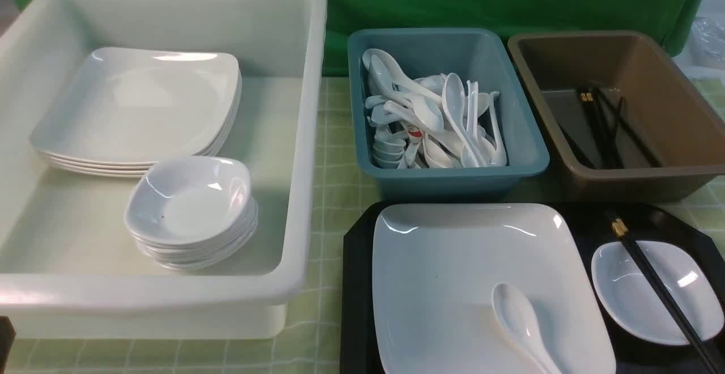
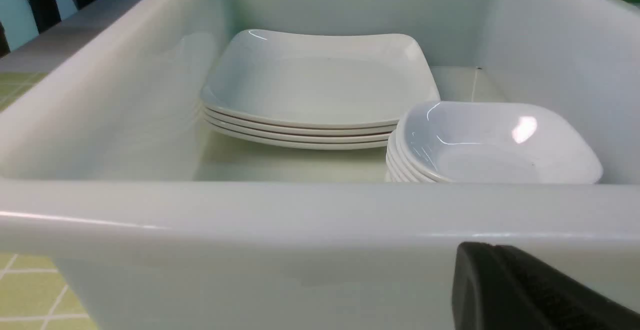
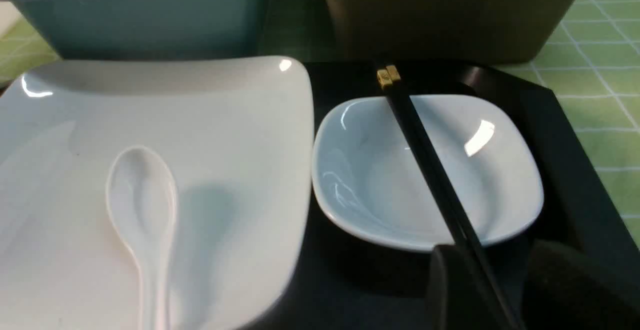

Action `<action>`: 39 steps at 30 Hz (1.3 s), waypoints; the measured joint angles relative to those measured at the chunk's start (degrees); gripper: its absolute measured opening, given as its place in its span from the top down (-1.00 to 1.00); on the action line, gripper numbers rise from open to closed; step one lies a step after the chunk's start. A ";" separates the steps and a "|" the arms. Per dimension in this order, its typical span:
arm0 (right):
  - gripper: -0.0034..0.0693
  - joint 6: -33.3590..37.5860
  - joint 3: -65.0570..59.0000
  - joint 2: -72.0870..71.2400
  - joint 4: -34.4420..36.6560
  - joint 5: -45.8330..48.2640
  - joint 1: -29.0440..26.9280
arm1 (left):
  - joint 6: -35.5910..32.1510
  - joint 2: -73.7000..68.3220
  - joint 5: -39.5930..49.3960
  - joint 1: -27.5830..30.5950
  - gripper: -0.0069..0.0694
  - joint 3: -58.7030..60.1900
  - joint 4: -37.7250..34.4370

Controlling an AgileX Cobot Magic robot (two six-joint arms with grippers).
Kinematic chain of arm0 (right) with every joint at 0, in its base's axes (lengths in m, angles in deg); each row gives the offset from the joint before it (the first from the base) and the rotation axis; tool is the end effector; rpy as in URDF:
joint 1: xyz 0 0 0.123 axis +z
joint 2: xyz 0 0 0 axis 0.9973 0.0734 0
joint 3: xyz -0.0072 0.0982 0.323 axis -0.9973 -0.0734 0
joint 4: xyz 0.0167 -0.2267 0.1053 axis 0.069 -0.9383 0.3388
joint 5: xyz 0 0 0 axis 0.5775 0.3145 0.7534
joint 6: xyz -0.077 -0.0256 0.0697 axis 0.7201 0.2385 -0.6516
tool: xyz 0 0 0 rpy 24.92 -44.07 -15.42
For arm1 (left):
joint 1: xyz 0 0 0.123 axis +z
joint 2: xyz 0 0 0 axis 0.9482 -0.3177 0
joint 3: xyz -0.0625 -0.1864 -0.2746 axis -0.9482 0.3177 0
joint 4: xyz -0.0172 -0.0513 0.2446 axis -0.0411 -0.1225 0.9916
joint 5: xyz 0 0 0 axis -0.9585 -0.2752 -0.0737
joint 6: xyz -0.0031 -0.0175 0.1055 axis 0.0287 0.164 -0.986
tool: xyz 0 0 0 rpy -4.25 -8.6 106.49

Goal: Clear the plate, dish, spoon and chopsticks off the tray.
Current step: Use the right arm to grab a pair of chopsticks from the plate

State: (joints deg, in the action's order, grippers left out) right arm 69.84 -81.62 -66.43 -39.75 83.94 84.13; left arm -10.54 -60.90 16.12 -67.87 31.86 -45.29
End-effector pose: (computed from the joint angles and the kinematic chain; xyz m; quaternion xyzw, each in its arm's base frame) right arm 0.0161 0.0069 0.1814 0.0086 0.7777 0.0330 0.6277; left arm 0.0173 -0.0035 0.1872 -0.0090 0.7588 0.0050 0.6513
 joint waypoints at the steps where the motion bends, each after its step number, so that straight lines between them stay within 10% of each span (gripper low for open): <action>1: 0.24 0.00 0.00 0.00 0.00 0.00 0.00 | 0.00 0.00 0.00 0.00 0.79 0.00 0.00; 21: 0.24 0.00 0.00 0.00 0.00 0.00 0.00 | 0.29 0.00 -1.90 0.00 0.79 0.00 -0.91; 29: 0.24 0.00 0.00 0.00 0.00 0.00 0.00 | 12.05 0.00 -14.09 0.00 0.79 0.00 -29.96; 39: 0.24 0.00 0.00 0.00 0.00 0.00 0.00 | 5.06 -4.87 -5.65 -3.71 0.79 -13.19 -27.43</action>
State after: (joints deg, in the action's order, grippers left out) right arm 69.84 -81.62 -66.43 -39.75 83.94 84.13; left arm -5.48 -65.77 10.47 -71.57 18.67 -72.72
